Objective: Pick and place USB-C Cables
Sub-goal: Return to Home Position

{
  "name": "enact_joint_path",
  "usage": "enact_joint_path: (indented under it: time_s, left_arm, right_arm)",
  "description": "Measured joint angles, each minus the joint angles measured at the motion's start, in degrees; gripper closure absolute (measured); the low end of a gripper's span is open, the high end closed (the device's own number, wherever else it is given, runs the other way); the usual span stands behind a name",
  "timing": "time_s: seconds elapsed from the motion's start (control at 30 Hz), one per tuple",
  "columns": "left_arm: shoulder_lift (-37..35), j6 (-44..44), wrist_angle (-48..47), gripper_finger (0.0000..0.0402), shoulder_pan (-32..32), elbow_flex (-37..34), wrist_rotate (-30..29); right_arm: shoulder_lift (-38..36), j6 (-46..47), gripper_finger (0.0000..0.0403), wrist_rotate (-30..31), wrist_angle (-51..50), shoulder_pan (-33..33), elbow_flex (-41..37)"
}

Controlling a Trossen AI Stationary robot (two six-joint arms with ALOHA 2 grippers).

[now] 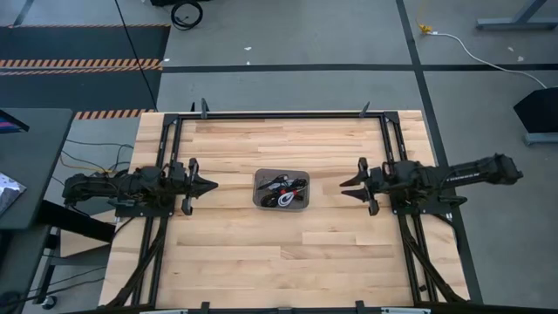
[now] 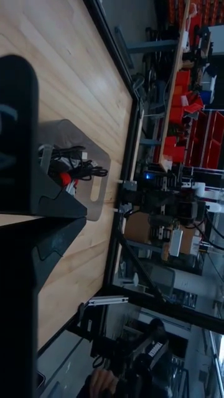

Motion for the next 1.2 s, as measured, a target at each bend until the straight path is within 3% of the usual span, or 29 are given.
enact_joint_path:
  time_s: [0.47, 0.7, 0.93, 1.2]
  left_arm:
    - [0.0, 2.0, 0.0, 0.0392, 0.0, 0.0, 0.0]
    - [0.0, 11.7, 0.0, 0.0392, 0.0, 0.0, 0.0]
    - [0.0, 11.8, 0.0, 0.0392, 0.0, 0.0, 0.0]
    - [0.0, 11.8, 0.0, 0.0392, 0.0, 0.0, 0.0]
  right_arm:
    - [-11.3, 0.4, 0.0289, 0.1, -4.3, 0.0, -3.0]
    - [-11.4, 1.7, 0.0289, 0.3, -5.4, 0.0, -3.0]
    - [-11.4, 1.7, 0.0289, 5.6, -4.1, 0.0, -3.0]
    - [-11.4, 1.7, 0.0289, 5.6, -3.8, 0.0, -3.0]
